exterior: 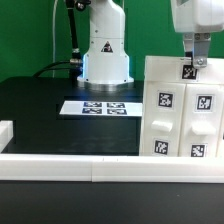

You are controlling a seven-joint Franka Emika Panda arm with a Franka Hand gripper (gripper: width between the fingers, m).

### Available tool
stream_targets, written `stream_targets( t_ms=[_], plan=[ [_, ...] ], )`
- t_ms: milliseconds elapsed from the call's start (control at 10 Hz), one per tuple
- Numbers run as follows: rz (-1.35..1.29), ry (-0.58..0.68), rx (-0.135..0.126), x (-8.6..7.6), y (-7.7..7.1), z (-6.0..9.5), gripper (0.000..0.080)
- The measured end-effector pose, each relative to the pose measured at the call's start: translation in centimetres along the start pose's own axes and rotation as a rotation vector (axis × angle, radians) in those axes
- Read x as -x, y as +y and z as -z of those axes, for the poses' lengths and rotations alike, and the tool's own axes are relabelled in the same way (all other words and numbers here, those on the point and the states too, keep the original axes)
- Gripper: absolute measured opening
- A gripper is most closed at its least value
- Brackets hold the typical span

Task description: Assemble cabinet

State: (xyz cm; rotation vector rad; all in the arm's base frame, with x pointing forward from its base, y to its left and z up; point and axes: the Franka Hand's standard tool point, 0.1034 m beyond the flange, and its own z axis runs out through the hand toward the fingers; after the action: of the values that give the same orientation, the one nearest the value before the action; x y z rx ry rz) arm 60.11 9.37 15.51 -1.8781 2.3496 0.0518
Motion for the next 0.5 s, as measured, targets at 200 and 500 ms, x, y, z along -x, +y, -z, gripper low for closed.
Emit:
stream_targets(
  t_ms=[200,500],
  plan=[
    [-0.048,-0.004,-0.003,0.08,-0.06,0.02,0.056],
    [-0.037,-0.007,-0.001,0.27,0.03,-0.05,0.0762]
  ],
)
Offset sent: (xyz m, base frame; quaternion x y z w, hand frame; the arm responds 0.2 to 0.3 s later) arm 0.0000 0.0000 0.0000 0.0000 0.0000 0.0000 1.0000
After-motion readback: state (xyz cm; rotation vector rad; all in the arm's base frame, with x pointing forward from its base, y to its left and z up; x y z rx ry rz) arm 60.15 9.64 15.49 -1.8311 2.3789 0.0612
